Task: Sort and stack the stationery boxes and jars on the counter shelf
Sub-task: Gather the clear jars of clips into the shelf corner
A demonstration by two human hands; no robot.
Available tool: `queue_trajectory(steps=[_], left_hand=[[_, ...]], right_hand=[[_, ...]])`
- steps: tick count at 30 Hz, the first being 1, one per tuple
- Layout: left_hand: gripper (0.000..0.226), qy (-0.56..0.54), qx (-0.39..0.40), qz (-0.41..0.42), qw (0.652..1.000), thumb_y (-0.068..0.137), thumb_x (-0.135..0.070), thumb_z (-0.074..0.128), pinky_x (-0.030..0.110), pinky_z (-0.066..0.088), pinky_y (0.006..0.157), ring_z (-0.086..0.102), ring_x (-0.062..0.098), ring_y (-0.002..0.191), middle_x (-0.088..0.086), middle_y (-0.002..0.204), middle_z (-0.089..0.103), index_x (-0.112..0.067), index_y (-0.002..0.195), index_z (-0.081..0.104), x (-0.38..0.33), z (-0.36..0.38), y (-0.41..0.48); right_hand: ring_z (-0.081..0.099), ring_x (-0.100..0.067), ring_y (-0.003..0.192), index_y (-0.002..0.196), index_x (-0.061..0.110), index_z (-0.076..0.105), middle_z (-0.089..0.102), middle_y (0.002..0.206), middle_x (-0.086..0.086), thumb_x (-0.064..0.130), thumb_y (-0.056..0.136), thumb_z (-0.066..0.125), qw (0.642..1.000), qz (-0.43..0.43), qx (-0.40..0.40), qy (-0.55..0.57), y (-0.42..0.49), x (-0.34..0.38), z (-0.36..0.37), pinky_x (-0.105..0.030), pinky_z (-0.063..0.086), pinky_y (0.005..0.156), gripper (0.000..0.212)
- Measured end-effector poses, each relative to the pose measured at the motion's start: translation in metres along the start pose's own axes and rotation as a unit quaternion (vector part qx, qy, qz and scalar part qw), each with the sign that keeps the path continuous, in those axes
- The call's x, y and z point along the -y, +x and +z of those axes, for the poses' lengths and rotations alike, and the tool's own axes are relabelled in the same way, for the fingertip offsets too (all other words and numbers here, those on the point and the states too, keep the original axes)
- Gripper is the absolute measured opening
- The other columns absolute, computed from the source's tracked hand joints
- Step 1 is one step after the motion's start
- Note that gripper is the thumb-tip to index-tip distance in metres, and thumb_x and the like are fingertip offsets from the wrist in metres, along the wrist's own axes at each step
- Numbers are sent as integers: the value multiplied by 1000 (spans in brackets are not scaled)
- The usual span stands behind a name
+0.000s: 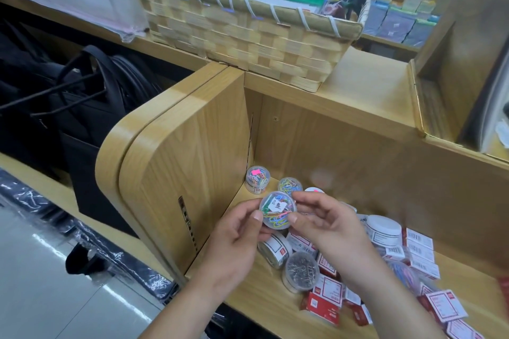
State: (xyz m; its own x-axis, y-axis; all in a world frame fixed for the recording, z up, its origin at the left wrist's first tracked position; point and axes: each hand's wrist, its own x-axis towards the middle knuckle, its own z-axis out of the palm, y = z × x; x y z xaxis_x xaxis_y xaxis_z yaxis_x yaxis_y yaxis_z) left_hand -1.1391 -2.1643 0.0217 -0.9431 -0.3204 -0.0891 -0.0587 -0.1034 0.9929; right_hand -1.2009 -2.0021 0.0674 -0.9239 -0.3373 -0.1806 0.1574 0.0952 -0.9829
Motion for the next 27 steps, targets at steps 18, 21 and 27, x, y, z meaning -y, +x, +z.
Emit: queue_trajectory(steps=[18,21,27], left_hand=[[29,-77,-6,-33,996,98,-8,65,38,61,87,75,28,93,11,103,77,-13,127,65,3,-5,-7],[27,-91,-14,-32,995,99,-8,63,37,61,89,75,26,98,9,105,77,-14,125,66,4,-3,-11],[26,-112,-14,-37,993,101,-6,59,35,59,93,74,21,104,5,108,78,-12,125,65,7,3,-16]], right_hand=[[75,-20,89,103,12,75,79,92,-5,16,87,76,997,-25,-67,9,-1,4,3,-32,59,82,16],[74,-20,96,103,15,77,79,96,-2,15,86,76,999,-19,-42,-7,-5,3,2,-33,57,90,16],[73,-14,99,108,19,76,78,99,2,3,89,72,998,-33,-18,-56,-11,0,5,-26,59,86,25]])
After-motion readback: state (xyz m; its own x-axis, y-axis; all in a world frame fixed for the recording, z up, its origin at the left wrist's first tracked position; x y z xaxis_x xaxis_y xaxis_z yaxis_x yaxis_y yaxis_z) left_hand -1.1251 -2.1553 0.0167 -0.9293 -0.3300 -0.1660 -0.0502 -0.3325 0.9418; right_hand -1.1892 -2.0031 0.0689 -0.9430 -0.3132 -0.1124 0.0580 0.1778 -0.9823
